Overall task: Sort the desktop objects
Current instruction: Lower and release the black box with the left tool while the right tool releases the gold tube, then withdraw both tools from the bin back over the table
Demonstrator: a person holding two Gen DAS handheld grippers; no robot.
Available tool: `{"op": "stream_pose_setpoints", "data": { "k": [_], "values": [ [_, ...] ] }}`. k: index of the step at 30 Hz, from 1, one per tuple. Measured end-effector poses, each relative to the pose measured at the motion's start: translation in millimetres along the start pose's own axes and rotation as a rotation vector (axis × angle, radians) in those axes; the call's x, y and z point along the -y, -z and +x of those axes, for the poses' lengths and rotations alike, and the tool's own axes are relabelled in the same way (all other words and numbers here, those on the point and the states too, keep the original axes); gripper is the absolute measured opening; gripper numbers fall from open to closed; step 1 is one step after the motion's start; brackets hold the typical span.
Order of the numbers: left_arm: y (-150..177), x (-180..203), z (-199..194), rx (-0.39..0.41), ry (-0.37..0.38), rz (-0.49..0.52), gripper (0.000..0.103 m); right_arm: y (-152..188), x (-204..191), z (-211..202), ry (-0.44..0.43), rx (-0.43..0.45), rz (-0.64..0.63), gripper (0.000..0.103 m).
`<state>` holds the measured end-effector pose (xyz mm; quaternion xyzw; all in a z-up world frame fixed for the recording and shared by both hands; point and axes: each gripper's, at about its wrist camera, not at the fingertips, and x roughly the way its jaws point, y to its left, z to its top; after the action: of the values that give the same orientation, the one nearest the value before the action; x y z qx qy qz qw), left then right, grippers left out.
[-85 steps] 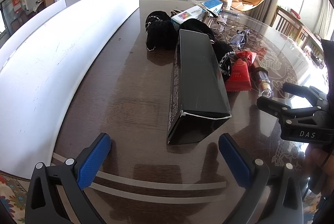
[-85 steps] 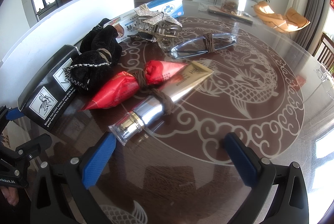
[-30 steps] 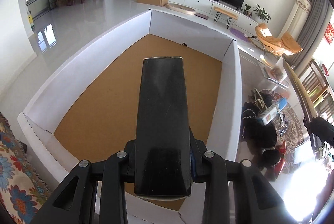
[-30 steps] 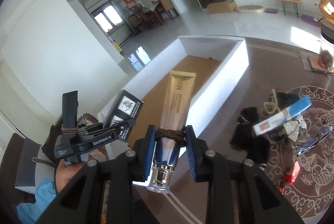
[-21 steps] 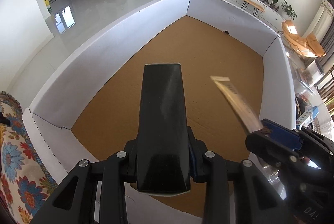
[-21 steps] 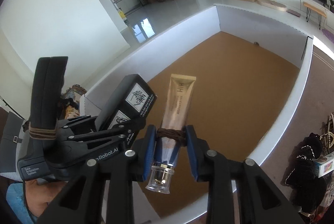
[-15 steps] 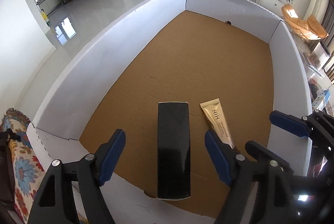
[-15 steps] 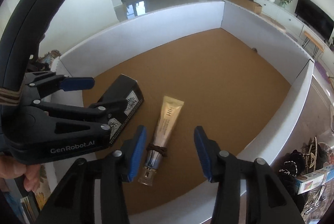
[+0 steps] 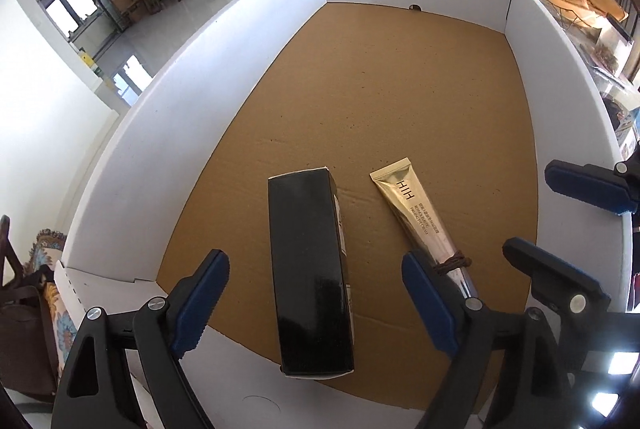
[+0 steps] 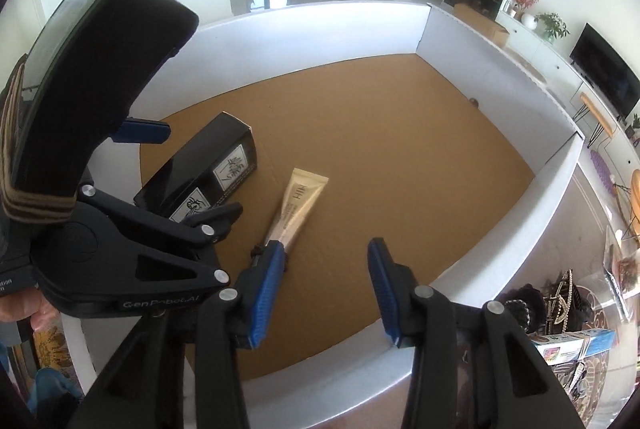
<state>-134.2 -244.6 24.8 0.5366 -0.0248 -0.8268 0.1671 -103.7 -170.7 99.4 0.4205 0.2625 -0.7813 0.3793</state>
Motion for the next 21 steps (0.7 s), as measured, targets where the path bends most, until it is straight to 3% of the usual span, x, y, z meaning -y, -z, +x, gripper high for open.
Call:
{"op": "stream_pose_setpoints", "data": {
  "k": [5,7,8,10,12,14,16,19,21],
  "values": [
    [2,-20,0,0.002,0.103,-0.109,0.089,1,5,1,0.018,0.015,0.026,0.044],
    [9,-29,-11,0.056,0.135,-0.191,0.089,3,12,-7,0.004,0.075,0.084,0.053],
    [14,-32,-22,0.098,0.137,-0.225,0.089,7,18,-17,-0.009,0.124,0.114,0.064],
    [25,-32,-49,0.199,0.146,-0.289,0.089,20,29,-43,-0.015,0.221,0.16,0.098],
    [41,-22,-85,0.319,0.175,-0.321,0.089,48,35,-80,0.001,0.321,0.188,0.103],
    [58,2,-123,0.436,0.192,-0.315,0.091,86,51,-110,0.077,0.409,0.221,0.103],
    [76,33,-154,0.526,0.206,-0.292,0.1,131,68,-134,0.209,0.456,0.256,0.103],
    [96,87,-185,0.61,0.316,-0.187,0.103,196,102,-142,0.401,0.357,0.333,0.103],
    [106,127,-191,0.596,0.405,-0.101,0.103,240,126,-140,0.448,0.262,0.418,0.103]
  ]
}}
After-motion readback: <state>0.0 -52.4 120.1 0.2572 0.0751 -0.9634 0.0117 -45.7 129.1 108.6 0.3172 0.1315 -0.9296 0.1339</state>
